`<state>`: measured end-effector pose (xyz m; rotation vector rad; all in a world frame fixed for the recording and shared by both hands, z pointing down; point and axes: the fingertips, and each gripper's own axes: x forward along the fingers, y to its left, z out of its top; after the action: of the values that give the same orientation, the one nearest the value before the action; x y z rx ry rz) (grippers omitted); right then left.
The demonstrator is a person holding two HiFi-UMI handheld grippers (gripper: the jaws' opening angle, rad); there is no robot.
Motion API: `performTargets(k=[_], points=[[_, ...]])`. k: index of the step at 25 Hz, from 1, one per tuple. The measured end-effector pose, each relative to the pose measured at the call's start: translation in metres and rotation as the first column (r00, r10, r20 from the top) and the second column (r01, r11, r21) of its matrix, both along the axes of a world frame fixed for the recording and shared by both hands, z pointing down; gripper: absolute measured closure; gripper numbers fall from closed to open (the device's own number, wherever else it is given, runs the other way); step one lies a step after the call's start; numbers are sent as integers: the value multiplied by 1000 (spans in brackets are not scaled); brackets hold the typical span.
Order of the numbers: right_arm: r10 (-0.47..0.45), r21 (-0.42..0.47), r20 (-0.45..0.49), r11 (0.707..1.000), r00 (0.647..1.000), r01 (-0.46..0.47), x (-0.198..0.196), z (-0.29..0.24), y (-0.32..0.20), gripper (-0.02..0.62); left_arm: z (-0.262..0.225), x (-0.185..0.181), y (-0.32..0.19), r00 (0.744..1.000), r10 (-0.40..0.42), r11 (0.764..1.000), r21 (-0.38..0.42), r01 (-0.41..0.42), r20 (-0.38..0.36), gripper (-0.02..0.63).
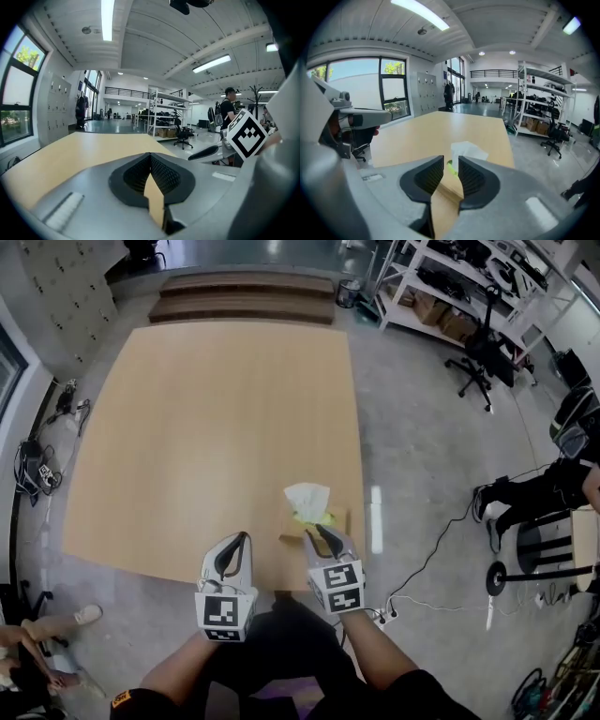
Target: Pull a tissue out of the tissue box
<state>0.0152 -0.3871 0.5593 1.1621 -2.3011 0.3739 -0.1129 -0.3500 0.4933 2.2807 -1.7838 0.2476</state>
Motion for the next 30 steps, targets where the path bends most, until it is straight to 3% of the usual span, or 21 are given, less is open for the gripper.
performTargets(k=[10,17,22,26,30], points=[[-68,-179,-98,983,993,50,-11,47,-41,480,22,4,-44,999,-19,998,-64,22,45,588],[-125,-226,-210,971,970,77,-19,61,-41,486,29,7,-49,999,3,996,-88,0,35,588],[-117,-193,-286,979,951,62,-19,67,-44,585,32,4,-43,999,21,995,-95,-17,35,588],[-57,-151,-219,988,974,24,-18,50,-51,595,30,-3,-36,999,31,996,-90,-28,32,588],[58,-30,-40,998,998,-59,-10,0,-55,597,19,-11,-30,999,42,996,-83,-42,3,588]])
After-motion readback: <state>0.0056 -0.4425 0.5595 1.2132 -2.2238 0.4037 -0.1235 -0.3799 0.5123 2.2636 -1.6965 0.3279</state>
